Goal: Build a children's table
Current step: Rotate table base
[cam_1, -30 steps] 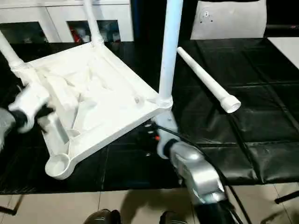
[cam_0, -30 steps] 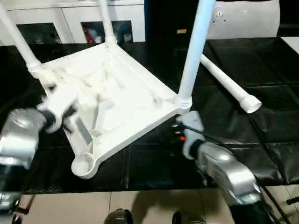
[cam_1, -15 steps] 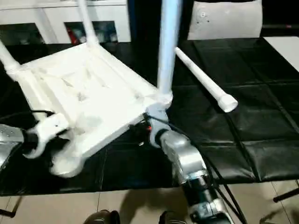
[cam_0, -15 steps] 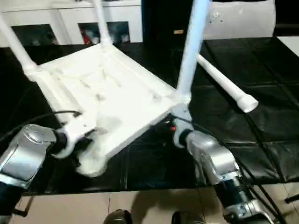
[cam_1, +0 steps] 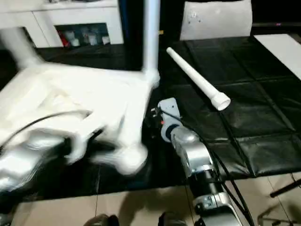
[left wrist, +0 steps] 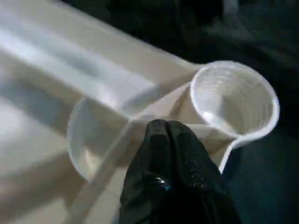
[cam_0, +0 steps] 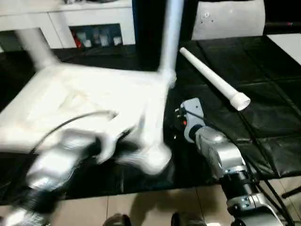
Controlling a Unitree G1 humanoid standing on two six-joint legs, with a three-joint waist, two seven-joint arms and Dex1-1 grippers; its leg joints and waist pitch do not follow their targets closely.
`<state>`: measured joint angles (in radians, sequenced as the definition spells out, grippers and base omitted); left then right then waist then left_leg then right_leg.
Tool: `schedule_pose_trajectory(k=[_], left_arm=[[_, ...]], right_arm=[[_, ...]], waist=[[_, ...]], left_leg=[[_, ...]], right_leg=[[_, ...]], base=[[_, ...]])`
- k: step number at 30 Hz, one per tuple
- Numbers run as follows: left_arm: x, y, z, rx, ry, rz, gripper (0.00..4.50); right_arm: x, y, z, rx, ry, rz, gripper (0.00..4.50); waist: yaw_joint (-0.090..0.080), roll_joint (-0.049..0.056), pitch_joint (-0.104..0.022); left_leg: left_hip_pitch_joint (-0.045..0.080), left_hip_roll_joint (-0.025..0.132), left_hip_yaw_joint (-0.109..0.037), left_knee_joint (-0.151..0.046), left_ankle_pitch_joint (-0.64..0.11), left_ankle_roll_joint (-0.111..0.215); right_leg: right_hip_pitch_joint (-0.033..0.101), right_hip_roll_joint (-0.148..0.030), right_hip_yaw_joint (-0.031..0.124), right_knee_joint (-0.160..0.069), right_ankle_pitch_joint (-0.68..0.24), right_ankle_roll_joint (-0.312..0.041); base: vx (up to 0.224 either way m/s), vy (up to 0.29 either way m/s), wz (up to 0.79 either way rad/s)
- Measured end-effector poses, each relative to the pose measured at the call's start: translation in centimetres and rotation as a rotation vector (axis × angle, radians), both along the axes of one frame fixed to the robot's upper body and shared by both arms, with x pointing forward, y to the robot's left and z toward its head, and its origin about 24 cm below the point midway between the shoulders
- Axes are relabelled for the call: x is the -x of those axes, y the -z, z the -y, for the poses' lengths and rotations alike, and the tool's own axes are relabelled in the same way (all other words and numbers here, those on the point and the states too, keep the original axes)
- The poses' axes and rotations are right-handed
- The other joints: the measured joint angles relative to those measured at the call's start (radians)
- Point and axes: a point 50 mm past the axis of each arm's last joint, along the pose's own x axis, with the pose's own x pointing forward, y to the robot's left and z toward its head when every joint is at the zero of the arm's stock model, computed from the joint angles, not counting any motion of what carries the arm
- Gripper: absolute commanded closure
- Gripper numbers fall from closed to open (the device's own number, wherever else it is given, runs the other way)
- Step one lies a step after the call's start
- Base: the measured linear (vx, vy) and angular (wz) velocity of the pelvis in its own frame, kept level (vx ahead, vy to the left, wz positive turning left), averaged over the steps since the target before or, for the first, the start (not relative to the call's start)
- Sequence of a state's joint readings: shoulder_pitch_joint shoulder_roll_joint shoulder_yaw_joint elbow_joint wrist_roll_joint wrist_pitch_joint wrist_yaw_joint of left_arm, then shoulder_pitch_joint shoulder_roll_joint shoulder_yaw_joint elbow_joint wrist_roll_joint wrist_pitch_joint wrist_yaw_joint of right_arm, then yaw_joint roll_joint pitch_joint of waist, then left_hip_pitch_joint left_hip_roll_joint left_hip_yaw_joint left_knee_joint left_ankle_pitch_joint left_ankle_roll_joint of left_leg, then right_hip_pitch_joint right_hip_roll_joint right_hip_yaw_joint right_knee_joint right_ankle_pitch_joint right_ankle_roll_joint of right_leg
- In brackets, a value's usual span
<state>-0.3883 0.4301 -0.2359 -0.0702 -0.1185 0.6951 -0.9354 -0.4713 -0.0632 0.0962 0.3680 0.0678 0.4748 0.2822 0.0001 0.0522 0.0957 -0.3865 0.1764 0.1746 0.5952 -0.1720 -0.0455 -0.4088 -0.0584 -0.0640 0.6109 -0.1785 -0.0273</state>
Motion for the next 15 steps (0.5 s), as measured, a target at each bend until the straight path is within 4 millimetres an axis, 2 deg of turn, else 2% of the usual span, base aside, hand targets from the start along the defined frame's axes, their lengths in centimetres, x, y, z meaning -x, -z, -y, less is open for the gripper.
schedule_pose_trajectory(k=[1,3,5,9,13,14,15], left_arm=[[-0.4,-0.3,0.3,0.003,-0.008,0.034,4.47],[-2.7,-1.2,1.2,0.003,-0.118,0.179,4.47],[-3.3,-1.8,1.0,0.017,-0.182,0.239,4.29],[-3.1,-1.7,-0.4,0.022,-0.247,0.251,3.98],[-2.6,-2.0,-0.8,0.041,-0.256,0.262,3.63],[-2.4,-2.3,-0.9,0.047,-0.253,0.273,3.53],[-1.5,-2.8,-1.2,0.050,-0.232,0.286,3.35]], right_arm=[[0.0,0.0,-0.1,0.000,-0.002,0.001,0.00],[-0.1,-0.2,0.0,0.016,0.005,0.022,0.00],[-0.4,-0.7,0.4,0.027,0.027,0.052,0.00],[-2.8,-4.2,3.8,0.128,0.149,0.177,0.00],[-4.4,-6.0,5.5,0.175,0.194,0.181,0.00],[-4.9,-5.9,5.6,0.203,0.180,0.157,0.00],[-6.0,-6.3,6.5,0.252,0.169,0.125,0.00]], waist=[[0.002,0.000,0.000],[0.007,0.001,0.000],[0.004,0.002,0.000],[0.006,0.002,0.001],[0.007,0.000,0.004],[0.005,0.000,0.009],[0.001,0.000,0.022]], left_leg=[[0.000,0.000,0.000,0.000,0.000,0.000],[-0.001,0.000,0.000,0.000,0.000,0.000],[-0.001,-0.001,0.000,0.000,0.000,0.000],[-0.002,-0.001,0.000,0.000,0.000,0.000],[-0.001,-0.001,0.000,-0.001,0.000,0.000],[-0.001,-0.001,0.000,-0.001,0.000,0.000],[-0.002,-0.002,0.000,-0.001,0.000,0.000]], right_leg=[[0.000,0.000,0.000,0.000,0.000,0.000],[0.000,0.000,-0.001,0.000,0.000,0.000],[0.000,-0.001,0.000,-0.001,0.000,0.000],[-0.001,-0.001,0.000,-0.001,0.000,0.000],[0.000,-0.001,-0.001,-0.001,-0.001,0.001],[-0.001,-0.001,0.000,-0.001,0.000,0.001],[-0.003,-0.001,0.000,-0.001,0.000,-0.001]], base=[[0.000,0.000,0.00],[0.000,0.000,0.00],[0.000,0.000,0.00],[0.000,0.000,0.00],[0.000,0.000,0.00],[0.000,0.000,0.00],[0.000,0.000,0.00]])
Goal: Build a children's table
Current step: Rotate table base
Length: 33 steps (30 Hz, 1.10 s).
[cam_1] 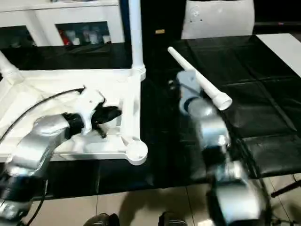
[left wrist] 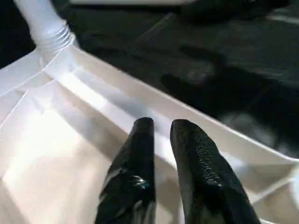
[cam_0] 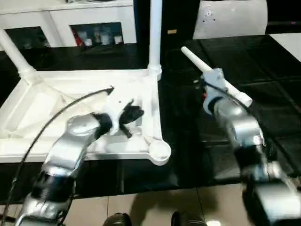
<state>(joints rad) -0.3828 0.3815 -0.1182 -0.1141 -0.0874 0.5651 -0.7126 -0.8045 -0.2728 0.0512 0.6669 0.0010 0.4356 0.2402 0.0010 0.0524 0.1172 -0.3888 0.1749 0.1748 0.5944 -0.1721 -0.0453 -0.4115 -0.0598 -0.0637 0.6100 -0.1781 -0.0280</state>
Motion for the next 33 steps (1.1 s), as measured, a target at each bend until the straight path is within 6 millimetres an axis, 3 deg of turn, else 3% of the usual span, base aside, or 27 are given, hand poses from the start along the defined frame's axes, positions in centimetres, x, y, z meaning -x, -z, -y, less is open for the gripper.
schedule_pose_trajectory(k=[3,5,9,12,16,21,25,33], left_arm=[[1.7,0.2,-1.2,-0.024,0.007,-0.033,3.20],[2.6,0.1,-2.1,-0.044,-0.001,-0.049,3.14],[4.9,-1.4,-2.1,-0.042,0.063,-0.040,2.79],[5.9,-2.4,-2.5,-0.050,0.074,-0.040,2.54],[6.6,-3.5,-3.2,-0.086,0.054,-0.030,2.22],[7.2,-3.6,-3.2,-0.091,0.049,-0.047,1.84],[7.2,-3.9,-3.1,-0.088,0.049,-0.047,1.55],[7.2,-4.3,-3.5,-0.097,0.039,-0.058,0.81]], right_arm=[[-1.1,-1.6,3.9,0.075,0.077,-0.007,0.00],[-1.6,-2.5,4.4,0.087,0.081,0.005,0.00],[-1.7,-2.2,6.1,0.097,0.118,-0.039,0.00],[-1.8,-2.6,7.1,0.122,0.135,-0.035,0.00],[-1.8,-3.3,8.4,0.157,0.161,-0.037,0.00],[-1.5,-2.8,9.1,0.161,0.182,-0.072,0.00],[-1.6,-3.5,9.6,0.156,0.182,-0.055,0.00],[-1.9,-6.9,10.7,0.176,0.158,0.018,0.00]], waist=[[0.007,-0.001,0.011],[0.005,-0.004,0.023],[0.009,-0.006,0.043],[0.020,-0.005,0.058],[0.032,-0.008,0.079],[0.040,-0.008,0.093],[0.040,-0.005,0.106],[0.037,-0.004,0.108]], left_leg=[[-0.009,0.000,0.000,0.000,0.000,0.000],[-0.013,0.001,-0.001,0.000,0.000,0.000],[-0.022,0.001,0.000,-0.003,0.003,0.006],[-0.029,0.001,0.000,-0.003,0.005,0.008],[-0.030,0.001,0.000,-0.003,0.005,0.008],[-0.030,0.001,0.001,-0.003,0.004,0.007],[-0.030,0.001,0.001,-0.003,0.005,0.008],[-0.032,0.001,0.002,-0.005,0.005,0.009]], right_leg=[[-0.008,0.000,-0.001,0.000,0.000,-0.001],[-0.012,0.001,-0.002,0.000,0.000,-0.001],[-0.022,0.001,-0.001,0.000,-0.001,-0.003],[-0.029,0.001,-0.001,0.000,-0.001,-0.003],[-0.030,0.001,-0.002,0.001,-0.001,-0.004],[-0.029,0.000,-0.001,0.000,-0.001,-0.004],[-0.030,0.000,-0.001,0.001,-0.001,-0.004],[-0.034,0.000,-0.001,0.002,-0.003,-0.008]], base=[[0.000,0.000,0.00],[0.000,0.000,0.00],[0.000,0.000,0.00],[0.000,0.000,0.00],[0.000,0.000,0.00],[0.000,0.000,0.00],[0.000,0.000,0.00],[0.000,0.000,0.00]])
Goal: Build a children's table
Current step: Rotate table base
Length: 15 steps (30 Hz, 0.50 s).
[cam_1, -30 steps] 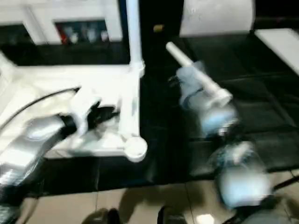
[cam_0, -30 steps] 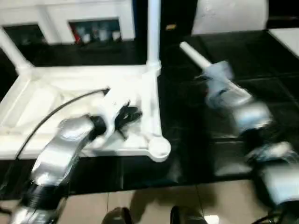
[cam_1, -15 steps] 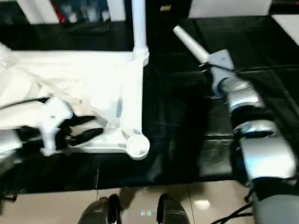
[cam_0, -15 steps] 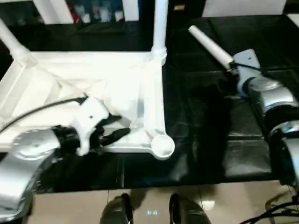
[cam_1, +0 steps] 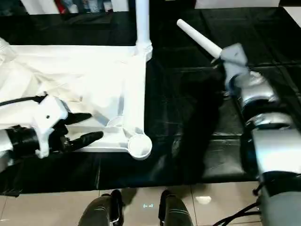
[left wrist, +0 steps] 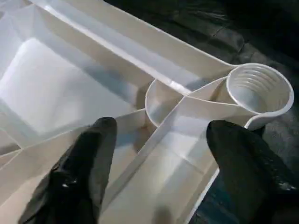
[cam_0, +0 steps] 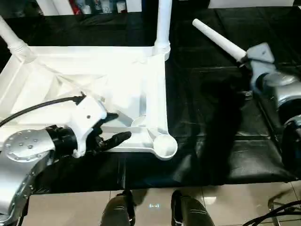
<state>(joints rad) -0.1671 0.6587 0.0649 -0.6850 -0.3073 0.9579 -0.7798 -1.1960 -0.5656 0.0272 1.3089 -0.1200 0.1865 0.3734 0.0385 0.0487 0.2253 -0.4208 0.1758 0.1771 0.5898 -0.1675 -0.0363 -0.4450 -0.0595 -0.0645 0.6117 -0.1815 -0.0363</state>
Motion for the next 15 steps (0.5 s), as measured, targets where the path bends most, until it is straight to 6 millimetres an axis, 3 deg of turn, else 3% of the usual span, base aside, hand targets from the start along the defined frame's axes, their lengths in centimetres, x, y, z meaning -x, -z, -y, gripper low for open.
schedule_pose_trajectory(k=[6,12,15], left_arm=[[0.4,0.0,0.2,0.003,0.024,-0.022,0.39],[0.4,-0.2,0.4,0.029,0.034,-0.007,0.06],[0.1,-0.2,0.9,0.107,-0.019,0.039,0.06]], right_arm=[[-0.2,-1.1,-0.2,-0.010,-0.045,0.015,0.00],[0.6,-2.6,2.8,0.018,0.062,0.115,0.00],[0.7,-2.5,2.8,-0.040,0.059,0.157,0.00]], waist=[[0.003,0.000,0.000],[0.022,0.000,0.000],[0.020,0.000,0.000]], left_leg=[[0.000,0.001,0.000,0.001,0.000,0.000],[0.000,0.000,0.001,0.001,0.000,0.000],[0.000,0.000,0.001,0.002,0.000,0.001]], right_leg=[[-0.001,0.000,0.000,0.003,-0.001,-0.002],[-0.001,0.000,0.000,0.003,-0.002,-0.003],[0.000,0.000,0.000,0.003,-0.002,-0.003]], base=[[0.000,0.000,0.00],[0.000,0.000,0.00],[0.000,0.000,0.00]])
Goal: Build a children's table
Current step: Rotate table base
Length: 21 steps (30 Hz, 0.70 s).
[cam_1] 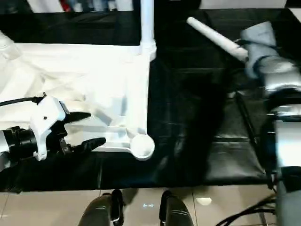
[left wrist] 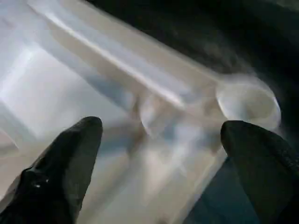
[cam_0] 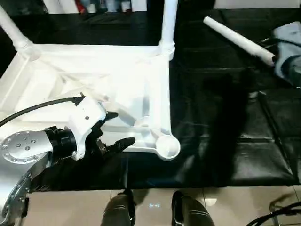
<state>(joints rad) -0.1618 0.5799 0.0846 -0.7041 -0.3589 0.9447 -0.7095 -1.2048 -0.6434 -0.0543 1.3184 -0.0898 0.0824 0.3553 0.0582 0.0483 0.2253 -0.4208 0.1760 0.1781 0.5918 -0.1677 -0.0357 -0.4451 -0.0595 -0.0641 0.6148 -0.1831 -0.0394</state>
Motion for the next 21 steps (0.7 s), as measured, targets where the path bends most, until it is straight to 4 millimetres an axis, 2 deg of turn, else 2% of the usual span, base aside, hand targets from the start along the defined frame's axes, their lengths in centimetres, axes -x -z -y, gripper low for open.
schedule_pose_trajectory(k=[3,6,8,11,12,14,16,17,18,20,21], left_arm=[[-0.8,0.4,1.2,0.145,-0.122,0.048,0.06],[-2.1,0.6,1.8,0.305,-0.257,0.082,0.06],[-2.8,0.7,1.6,0.322,-0.312,0.107,0.06],[-3.7,1.4,1.1,0.318,-0.422,0.140,0.06],[-3.9,1.7,1.1,0.328,-0.448,0.133,0.06],[-3.9,2.3,1.2,0.333,-0.485,0.123,0.06],[-3.8,3.0,1.3,0.343,-0.537,0.115,0.06],[-3.7,3.4,1.1,0.334,-0.558,0.112,0.06],[-3.6,3.7,1.0,0.327,-0.580,0.117,0.06],[-3.3,4.2,0.9,0.329,-0.608,0.118,0.06],[-3.0,4.7,0.7,0.325,-0.630,0.109,0.06]], right_arm=[[-0.1,1.5,-1.0,-0.122,-0.022,0.036,0.00],[0.0,3.3,-1.9,-0.207,-0.041,0.052,0.00],[0.5,4.0,-2.6,-0.215,-0.072,0.102,0.00],[2.4,6.0,-4.7,-0.241,-0.106,0.138,0.00],[3.7,6.6,-5.5,-0.245,-0.116,0.149,0.00],[5.1,7.1,-6.4,-0.252,-0.120,0.159,0.00],[7.0,7.0,-7.6,-0.269,-0.129,0.190,0.00],[7.9,7.1,-8.3,-0.280,-0.133,0.199,0.00],[9.1,7.3,-9.2,-0.298,-0.139,0.211,0.00],[11.0,7.8,-10.4,-0.318,-0.135,0.206,0.00],[11.9,8.3,-11.0,-0.315,-0.141,0.193,0.00]], waist=[[-0.006,0.000,0.000],[-0.005,0.000,-0.001],[-0.003,-0.002,-0.002],[0.000,-0.001,-0.004],[0.001,0.000,-0.004],[-0.001,0.002,-0.006],[-0.007,0.011,-0.015],[-0.010,0.014,-0.023],[-0.024,0.014,-0.033],[-0.040,-0.002,-0.045],[-0.042,-0.012,-0.055]], left_leg=[[0.000,0.001,0.000,0.003,0.000,0.001],[0.000,0.002,0.000,0.007,0.001,0.003],[0.000,0.003,-0.001,0.009,0.002,0.004],[0.001,0.004,-0.001,0.011,0.002,0.004],[0.001,0.004,-0.001,0.011,0.003,0.005],[0.001,0.006,-0.002,0.014,0.003,0.004],[0.002,0.019,-0.009,0.015,0.004,0.003],[0.002,0.028,-0.014,0.015,0.005,-0.001],[-0.004,0.026,-0.047,0.014,0.010,-0.007],[-0.004,0.015,-0.084,0.013,0.017,-0.006],[-0.003,0.004,-0.106,0.005,0.025,0.007]], right_leg=[[0.000,0.000,0.000,0.003,0.000,0.000],[0.000,0.000,-0.001,0.008,0.000,0.000],[-0.001,0.001,-0.001,0.011,-0.001,-0.001],[-0.001,0.002,-0.002,0.015,-0.001,0.000],[0.000,0.002,-0.002,0.016,-0.001,0.000],[0.000,0.003,-0.003,0.016,0.000,0.000],[0.009,0.012,-0.013,0.005,0.004,-0.009],[0.013,0.016,-0.025,0.002,0.002,-0.022],[0.017,0.017,-0.048,0.029,-0.023,-0.061],[0.015,0.020,-0.058,0.068,-0.054,-0.111],[0.015,0.021,-0.063,0.087,-0.069,-0.122]], base=[[0.000,0.000,0.00],[0.000,0.000,0.00],[0.000,0.000,0.00],[0.000,0.000,0.00],[0.000,0.000,0.00],[0.000,0.000,0.00],[0.000,0.000,0.00],[0.000,0.000,0.00],[-0.002,-0.095,0.16],[-0.006,-0.164,0.43],[-0.019,-0.225,0.57]])
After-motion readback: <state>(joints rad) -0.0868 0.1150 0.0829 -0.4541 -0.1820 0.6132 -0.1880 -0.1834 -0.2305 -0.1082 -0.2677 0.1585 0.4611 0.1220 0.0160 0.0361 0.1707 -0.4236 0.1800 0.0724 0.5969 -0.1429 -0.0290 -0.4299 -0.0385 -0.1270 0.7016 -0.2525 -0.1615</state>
